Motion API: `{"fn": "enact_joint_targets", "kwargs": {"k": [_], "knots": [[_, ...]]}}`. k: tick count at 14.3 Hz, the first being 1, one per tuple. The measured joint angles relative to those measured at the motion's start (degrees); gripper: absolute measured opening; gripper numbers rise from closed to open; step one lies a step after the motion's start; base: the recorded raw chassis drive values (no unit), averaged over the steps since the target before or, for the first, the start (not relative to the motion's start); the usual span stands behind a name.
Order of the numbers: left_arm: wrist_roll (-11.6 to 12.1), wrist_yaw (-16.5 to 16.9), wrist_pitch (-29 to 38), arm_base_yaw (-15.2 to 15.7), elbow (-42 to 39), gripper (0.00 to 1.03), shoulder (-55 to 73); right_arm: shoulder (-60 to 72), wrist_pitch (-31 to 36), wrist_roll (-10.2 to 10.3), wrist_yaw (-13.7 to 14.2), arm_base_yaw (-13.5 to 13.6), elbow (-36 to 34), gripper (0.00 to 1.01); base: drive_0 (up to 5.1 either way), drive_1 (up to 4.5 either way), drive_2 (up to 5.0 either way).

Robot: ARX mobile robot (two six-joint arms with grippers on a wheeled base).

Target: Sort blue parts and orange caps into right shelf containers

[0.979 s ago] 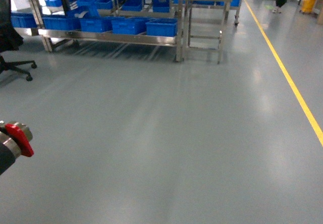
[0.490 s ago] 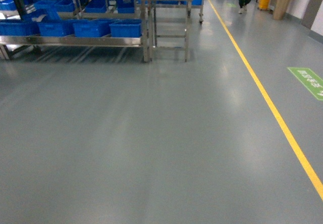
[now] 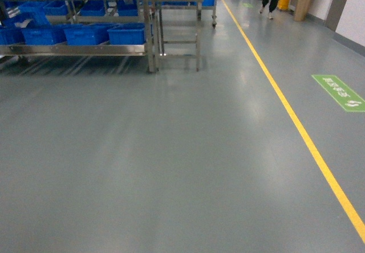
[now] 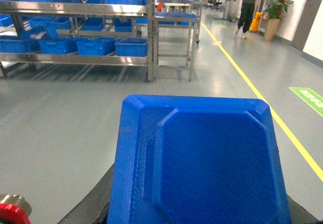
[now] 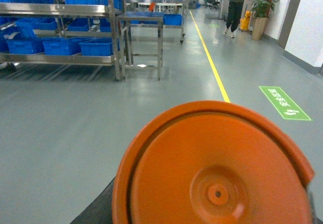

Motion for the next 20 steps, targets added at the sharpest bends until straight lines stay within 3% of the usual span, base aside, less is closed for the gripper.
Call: {"fn": "enact_joint_targets", "kwargs": {"k": [20], "knots": [[0.0,0.02,0.07,0.0,0.0,0.44,0.0,0.0,0.04,0.02,0.0,0.0,0.0,0.45,0.0,4.19,-4.2]]}}
